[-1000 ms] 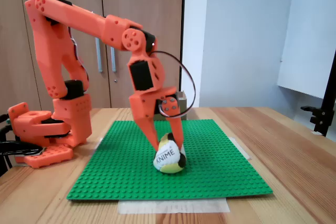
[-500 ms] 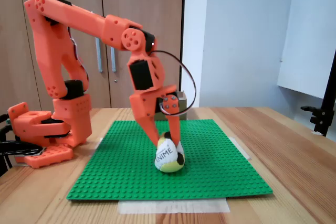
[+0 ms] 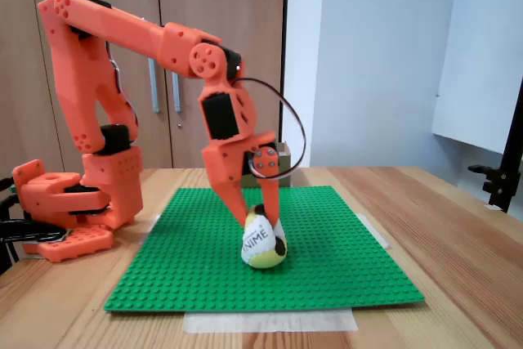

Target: Pick the ball and put it in the box.

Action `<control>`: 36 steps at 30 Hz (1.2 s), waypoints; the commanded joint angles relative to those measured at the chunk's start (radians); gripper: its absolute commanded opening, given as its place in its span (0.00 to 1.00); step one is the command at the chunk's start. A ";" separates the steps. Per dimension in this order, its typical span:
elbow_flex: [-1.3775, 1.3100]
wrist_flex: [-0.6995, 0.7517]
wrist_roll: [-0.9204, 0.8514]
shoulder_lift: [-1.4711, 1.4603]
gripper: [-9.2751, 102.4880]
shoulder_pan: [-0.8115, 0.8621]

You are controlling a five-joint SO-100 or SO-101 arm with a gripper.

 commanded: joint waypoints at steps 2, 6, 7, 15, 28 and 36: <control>-0.058 0.012 0.008 0.018 0.08 0.000; -0.094 0.028 0.015 0.018 0.08 -0.002; -0.101 0.034 0.017 0.018 0.08 -0.003; -0.164 0.066 0.032 0.018 0.08 -0.009; -0.270 0.100 0.046 0.026 0.08 -0.052; -0.376 0.147 0.060 0.026 0.08 -0.087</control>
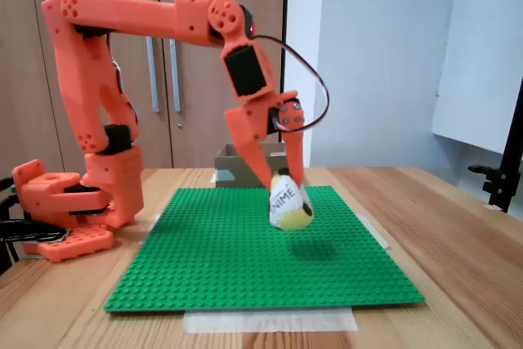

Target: Pick the ball and put it in the box.

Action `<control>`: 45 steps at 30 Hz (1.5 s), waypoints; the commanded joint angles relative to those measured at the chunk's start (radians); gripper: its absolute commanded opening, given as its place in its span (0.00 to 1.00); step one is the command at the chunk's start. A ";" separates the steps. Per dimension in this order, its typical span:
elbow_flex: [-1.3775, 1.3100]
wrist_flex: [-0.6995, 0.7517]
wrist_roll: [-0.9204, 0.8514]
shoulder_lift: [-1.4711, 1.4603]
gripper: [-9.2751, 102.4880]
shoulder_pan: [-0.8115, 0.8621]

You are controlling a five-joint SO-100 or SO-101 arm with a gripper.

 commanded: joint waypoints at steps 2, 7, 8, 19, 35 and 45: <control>-0.110 0.031 0.012 0.032 0.08 -0.025; -0.198 0.078 0.023 0.032 0.08 -0.058; -0.216 0.087 0.023 0.032 0.08 -0.067; -0.387 0.152 0.015 0.034 0.08 -0.184; -0.483 0.156 0.014 0.087 0.08 -0.477; -0.500 0.143 0.058 0.101 0.08 -0.695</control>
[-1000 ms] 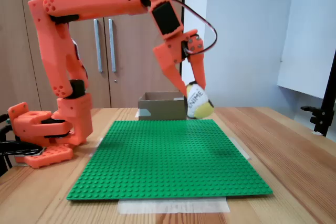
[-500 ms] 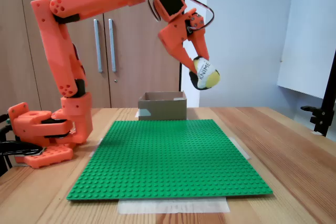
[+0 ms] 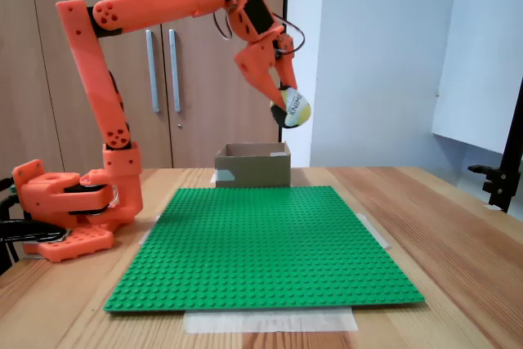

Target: Pick the ball and put it in the box.

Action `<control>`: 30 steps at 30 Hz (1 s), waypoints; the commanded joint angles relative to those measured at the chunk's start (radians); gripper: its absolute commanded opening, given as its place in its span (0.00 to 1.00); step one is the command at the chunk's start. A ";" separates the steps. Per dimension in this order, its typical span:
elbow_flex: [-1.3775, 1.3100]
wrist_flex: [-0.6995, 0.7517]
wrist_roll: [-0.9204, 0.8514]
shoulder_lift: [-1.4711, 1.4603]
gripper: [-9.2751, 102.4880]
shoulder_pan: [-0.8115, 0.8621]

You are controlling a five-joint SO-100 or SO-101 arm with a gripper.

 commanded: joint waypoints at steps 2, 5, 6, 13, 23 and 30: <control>-0.078 -0.014 0.021 0.100 0.08 -0.092; -0.078 -0.015 0.035 0.100 0.08 -0.150; -0.078 -0.015 0.040 0.100 0.08 -0.170; -0.078 -0.018 0.064 0.087 0.08 -0.281; -0.034 -0.080 0.109 0.081 0.08 -0.383; -0.008 -0.097 0.101 0.078 0.08 -0.385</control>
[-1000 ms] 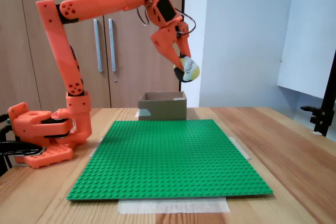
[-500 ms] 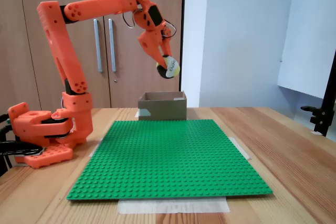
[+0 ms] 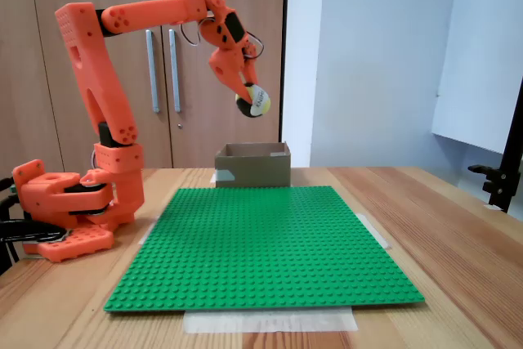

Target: Pick the ball and put it in the box.

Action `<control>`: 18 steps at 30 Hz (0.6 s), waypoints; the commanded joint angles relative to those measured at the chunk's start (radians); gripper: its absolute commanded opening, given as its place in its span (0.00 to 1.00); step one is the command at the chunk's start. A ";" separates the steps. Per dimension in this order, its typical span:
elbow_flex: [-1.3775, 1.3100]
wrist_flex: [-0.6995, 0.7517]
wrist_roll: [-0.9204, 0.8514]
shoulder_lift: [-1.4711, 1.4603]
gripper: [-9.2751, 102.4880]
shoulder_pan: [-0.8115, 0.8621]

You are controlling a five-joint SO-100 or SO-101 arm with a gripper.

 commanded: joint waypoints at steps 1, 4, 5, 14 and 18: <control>-0.014 -0.017 0.003 0.077 0.08 -0.002; -0.014 -0.006 0.005 0.061 0.08 -0.002; -0.015 0.002 0.008 0.052 0.08 -0.002; -0.044 0.038 0.078 -0.081 0.08 -0.009; -0.117 0.058 0.107 -0.164 0.08 -0.017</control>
